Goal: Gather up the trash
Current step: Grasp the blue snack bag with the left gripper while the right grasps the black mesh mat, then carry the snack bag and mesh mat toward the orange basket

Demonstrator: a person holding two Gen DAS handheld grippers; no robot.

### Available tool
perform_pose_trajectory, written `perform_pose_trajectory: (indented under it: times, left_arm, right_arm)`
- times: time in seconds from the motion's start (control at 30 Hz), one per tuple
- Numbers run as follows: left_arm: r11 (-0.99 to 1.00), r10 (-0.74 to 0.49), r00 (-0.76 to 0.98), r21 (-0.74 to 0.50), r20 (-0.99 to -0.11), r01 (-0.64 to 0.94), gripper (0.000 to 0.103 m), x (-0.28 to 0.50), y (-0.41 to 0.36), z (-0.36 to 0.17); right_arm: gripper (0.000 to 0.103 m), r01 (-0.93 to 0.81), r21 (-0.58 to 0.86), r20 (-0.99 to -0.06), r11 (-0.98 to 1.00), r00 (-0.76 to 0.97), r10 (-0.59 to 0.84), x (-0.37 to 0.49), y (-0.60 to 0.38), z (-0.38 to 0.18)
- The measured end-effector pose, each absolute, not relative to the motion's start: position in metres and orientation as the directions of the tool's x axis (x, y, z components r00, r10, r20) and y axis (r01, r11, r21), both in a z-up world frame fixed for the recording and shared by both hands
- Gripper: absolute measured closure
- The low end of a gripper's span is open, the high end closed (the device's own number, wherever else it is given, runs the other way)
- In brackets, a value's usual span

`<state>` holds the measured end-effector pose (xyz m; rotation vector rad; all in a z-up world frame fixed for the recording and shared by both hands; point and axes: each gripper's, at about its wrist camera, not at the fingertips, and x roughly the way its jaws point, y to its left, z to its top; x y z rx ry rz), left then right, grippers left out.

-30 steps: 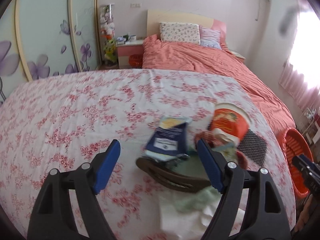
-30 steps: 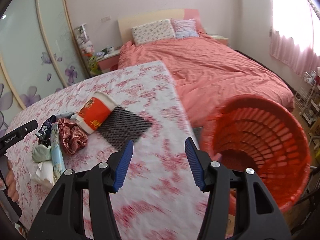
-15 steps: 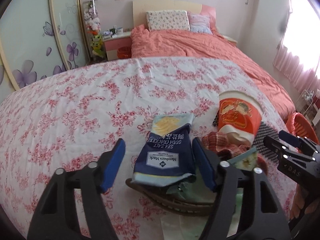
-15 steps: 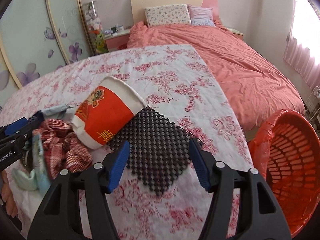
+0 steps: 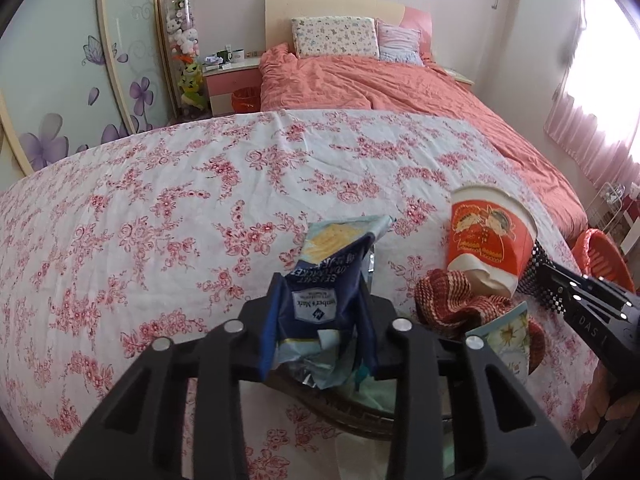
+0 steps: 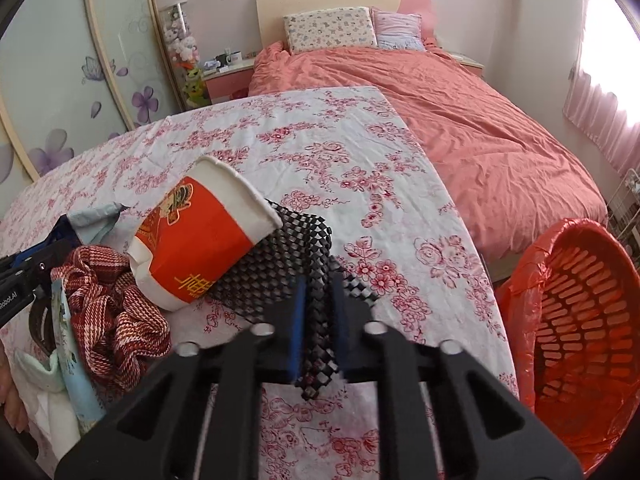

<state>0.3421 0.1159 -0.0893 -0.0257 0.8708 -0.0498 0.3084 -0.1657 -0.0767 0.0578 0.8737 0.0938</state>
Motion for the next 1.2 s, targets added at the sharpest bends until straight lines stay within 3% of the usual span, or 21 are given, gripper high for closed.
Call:
perform_pose_trajectory:
  times: [0.67, 1.2]
  left_arm:
    - [0.997, -0.015, 0.695, -0.063, -0.719, -0.043, 0.076, 0.322, 0.14, -0.06]
    - [0.999, -0.015, 0.767, -0.048, -0.642, -0.021, 0.076, 0.279, 0.125, 0.0]
  right_arm:
    - [0.096, -0.097, 0.163, -0.66, 0.982, 0.729, 0.182, 0.277, -0.174, -0.029]
    - [0.096, -0.114, 0.161, -0.547, 0.98, 0.817, 0.185, 0.228, -0.18, 0.03]
